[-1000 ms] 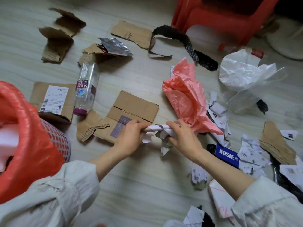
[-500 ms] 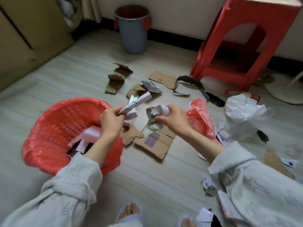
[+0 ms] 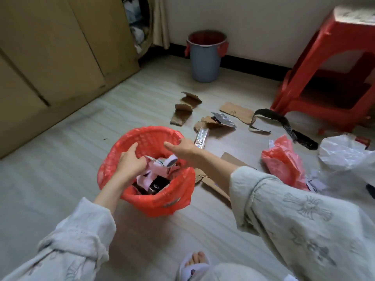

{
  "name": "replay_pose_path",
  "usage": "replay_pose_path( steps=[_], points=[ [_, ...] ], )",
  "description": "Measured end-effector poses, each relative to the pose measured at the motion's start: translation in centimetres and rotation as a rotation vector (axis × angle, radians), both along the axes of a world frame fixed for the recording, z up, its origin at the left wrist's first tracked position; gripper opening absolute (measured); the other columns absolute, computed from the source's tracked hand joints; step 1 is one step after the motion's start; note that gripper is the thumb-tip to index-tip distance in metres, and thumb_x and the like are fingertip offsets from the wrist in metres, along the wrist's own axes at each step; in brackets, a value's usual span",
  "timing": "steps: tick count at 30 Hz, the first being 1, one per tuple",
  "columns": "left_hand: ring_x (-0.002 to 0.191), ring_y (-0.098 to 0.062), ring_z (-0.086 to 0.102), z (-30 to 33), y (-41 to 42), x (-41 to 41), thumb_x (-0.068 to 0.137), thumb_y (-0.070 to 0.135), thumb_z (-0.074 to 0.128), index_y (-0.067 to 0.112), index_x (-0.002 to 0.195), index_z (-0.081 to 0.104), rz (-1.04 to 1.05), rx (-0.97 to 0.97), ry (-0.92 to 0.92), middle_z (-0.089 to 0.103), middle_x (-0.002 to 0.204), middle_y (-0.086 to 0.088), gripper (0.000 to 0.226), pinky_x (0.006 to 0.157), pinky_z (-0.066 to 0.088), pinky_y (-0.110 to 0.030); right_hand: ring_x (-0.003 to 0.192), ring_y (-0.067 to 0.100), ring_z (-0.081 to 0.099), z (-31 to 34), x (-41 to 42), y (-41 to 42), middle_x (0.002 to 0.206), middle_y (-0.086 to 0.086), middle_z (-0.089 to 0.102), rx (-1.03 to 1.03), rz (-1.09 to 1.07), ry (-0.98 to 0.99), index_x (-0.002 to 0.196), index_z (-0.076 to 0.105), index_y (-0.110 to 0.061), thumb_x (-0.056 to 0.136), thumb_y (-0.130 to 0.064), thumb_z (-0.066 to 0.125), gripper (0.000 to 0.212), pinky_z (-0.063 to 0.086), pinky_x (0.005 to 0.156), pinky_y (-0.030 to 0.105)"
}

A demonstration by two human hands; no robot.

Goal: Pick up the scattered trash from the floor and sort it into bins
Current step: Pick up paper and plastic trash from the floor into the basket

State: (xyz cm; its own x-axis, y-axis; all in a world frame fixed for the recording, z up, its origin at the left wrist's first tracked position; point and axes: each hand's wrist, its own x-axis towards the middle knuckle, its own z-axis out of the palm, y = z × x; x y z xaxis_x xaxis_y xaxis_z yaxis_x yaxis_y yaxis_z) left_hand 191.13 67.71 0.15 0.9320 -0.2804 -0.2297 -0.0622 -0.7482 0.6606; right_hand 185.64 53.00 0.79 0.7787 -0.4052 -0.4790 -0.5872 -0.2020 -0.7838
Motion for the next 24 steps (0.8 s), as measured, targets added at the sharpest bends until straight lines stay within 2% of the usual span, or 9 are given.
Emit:
replay_pose_path(
  steps=[2,4,6,9,10,13,17,20,24],
  points=[
    [0.113,-0.032,0.053,0.3,-0.7,-0.4,0.089,0.008,0.047,0.011,0.138,0.039,-0.069,0.036,-0.006,0.048,0.133,-0.02,0.05,0.092,0.045,-0.036,0.109,0.032,0.055,-0.1,-0.7,-0.7,0.125,0.015,0.052,-0.003,0.046,0.074,0.128,0.047,0.0,0.092,-0.046,0.047,0.058,0.05,0.083,0.043],
    [0.111,-0.03,0.054,0.7,-1.8,-1.2,0.09,0.009,0.045,0.011,0.132,0.047,-0.147,0.049,-0.023,0.056,0.124,-0.017,0.042,0.092,0.044,-0.034,0.105,0.029,0.055,0.2,-2.0,-2.1,0.129,0.014,0.052,0.018,0.094,0.12,0.129,0.048,-0.005,0.094,-0.044,0.044,0.052,0.049,0.074,0.037],
    [0.112,-0.027,0.054,1.0,-3.5,-2.2,0.09,0.011,0.045,0.013,0.127,0.053,-0.229,0.043,-0.03,0.06,0.121,-0.014,0.037,0.091,0.04,-0.03,0.101,0.024,0.057,1.1,-3.9,-3.9,0.123,0.015,0.055,0.056,0.099,0.124,0.126,0.05,-0.004,0.097,-0.035,0.043,0.043,0.048,0.074,0.033],
    [0.111,-0.025,0.056,1.5,-7.1,-4.8,0.092,0.013,0.045,0.012,0.125,0.054,-0.387,0.0,-0.033,0.061,0.12,-0.012,0.034,0.092,0.041,-0.029,0.108,0.026,0.059,2.8,-8.5,-6.8,0.125,0.017,0.055,0.04,0.071,0.149,0.127,0.048,-0.003,0.099,-0.028,0.041,0.038,0.047,0.092,0.037],
    [0.109,-0.026,0.057,1.7,-8.4,-5.9,0.093,0.013,0.045,0.012,0.125,0.054,-0.451,-0.012,-0.03,0.061,0.12,-0.012,0.034,0.091,0.042,-0.03,0.108,0.026,0.059,3.2,-10.1,-7.7,0.126,0.016,0.056,0.029,0.059,0.168,0.128,0.047,-0.003,0.099,-0.027,0.041,0.038,0.047,0.093,0.037],
    [0.104,-0.028,0.059,2.4,-12.7,-10.1,0.094,0.013,0.043,0.01,0.122,0.055,-0.675,-0.051,0.008,0.061,0.118,-0.014,0.031,0.084,0.046,-0.03,0.096,0.023,0.06,4.2,-16.2,-10.5,0.12,0.012,0.06,-0.022,-0.016,0.223,0.127,0.049,-0.005,0.099,-0.029,0.041,0.037,0.049,0.089,0.036],
    [0.099,-0.015,0.056,4.1,-17.2,-16.5,0.096,0.017,0.044,0.015,0.119,0.059,-1.0,-0.057,-0.03,0.062,0.12,-0.004,0.028,0.084,0.044,-0.025,0.075,0.019,0.061,6.4,-24.4,-12.6,0.094,0.008,0.063,-0.094,-0.194,0.217,0.117,0.055,-0.001,0.098,-0.027,0.043,0.035,0.051,0.074,0.034],
    [0.103,-0.017,0.058,5.5,-19.8,-21.4,0.095,0.016,0.044,0.013,0.118,0.06,-1.189,-0.069,-0.085,0.062,0.121,-0.005,0.028,0.087,0.045,-0.027,0.079,0.021,0.065,7.8,-30.3,-13.0,0.095,0.008,0.065,-0.112,-0.308,0.209,0.107,0.059,-0.003,0.097,-0.028,0.045,0.03,0.056,0.075,0.034],
    [0.102,-0.022,0.061,5.8,-23.4,-26.9,0.095,0.013,0.042,0.008,0.119,0.06,-1.348,-0.026,-0.142,0.062,0.121,-0.01,0.03,0.089,0.049,-0.033,0.085,0.02,0.062,8.3,-36.4,-13.5,0.102,0.007,0.061,-0.196,-0.397,0.257,0.121,0.054,-0.005,0.098,-0.027,0.039,0.035,0.053,0.077,0.032]
  ],
)
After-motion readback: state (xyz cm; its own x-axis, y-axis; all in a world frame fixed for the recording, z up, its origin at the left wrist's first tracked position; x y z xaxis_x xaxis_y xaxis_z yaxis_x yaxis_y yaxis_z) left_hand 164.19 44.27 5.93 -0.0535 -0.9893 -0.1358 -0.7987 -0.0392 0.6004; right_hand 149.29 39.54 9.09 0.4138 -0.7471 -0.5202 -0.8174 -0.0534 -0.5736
